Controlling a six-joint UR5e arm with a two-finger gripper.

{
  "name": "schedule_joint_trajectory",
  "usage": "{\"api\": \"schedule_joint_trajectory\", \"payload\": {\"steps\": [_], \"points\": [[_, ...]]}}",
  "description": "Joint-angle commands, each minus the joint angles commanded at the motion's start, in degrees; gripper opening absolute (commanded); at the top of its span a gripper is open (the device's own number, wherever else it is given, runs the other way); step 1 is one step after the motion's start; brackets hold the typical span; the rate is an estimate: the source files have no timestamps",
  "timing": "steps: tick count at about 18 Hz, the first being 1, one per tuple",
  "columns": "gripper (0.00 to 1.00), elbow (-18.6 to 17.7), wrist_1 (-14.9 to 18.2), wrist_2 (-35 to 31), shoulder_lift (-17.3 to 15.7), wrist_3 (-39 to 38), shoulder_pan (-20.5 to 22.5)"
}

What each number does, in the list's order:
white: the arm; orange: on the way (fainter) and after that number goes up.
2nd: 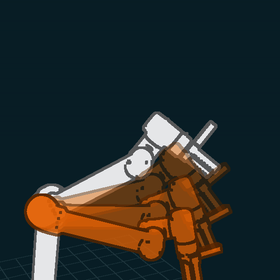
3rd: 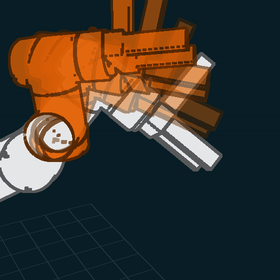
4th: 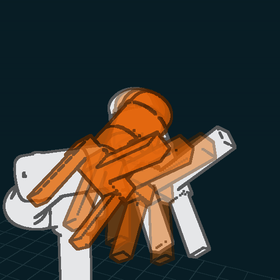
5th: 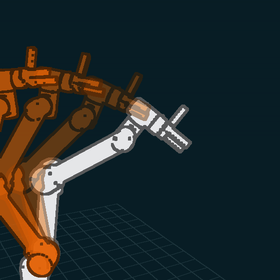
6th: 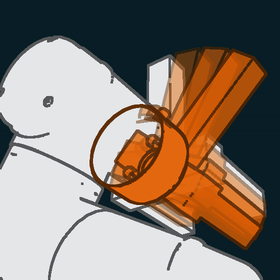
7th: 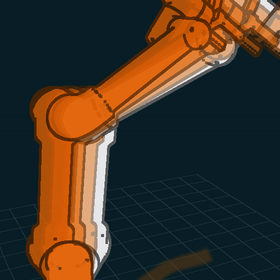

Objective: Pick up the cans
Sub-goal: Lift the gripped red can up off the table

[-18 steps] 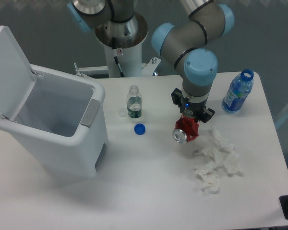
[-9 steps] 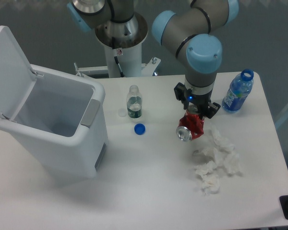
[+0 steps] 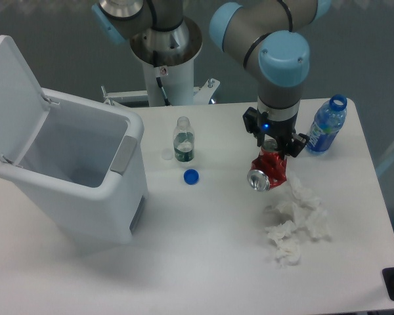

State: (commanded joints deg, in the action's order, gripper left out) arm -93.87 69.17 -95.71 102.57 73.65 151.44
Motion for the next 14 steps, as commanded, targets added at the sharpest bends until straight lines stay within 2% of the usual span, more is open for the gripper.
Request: {"api": "schedule_joint_trajectory", "payload": {"steps": [14], "points": [[0.55, 0.4, -0.2, 0.7, -0.9, 0.9, -0.1]]}}
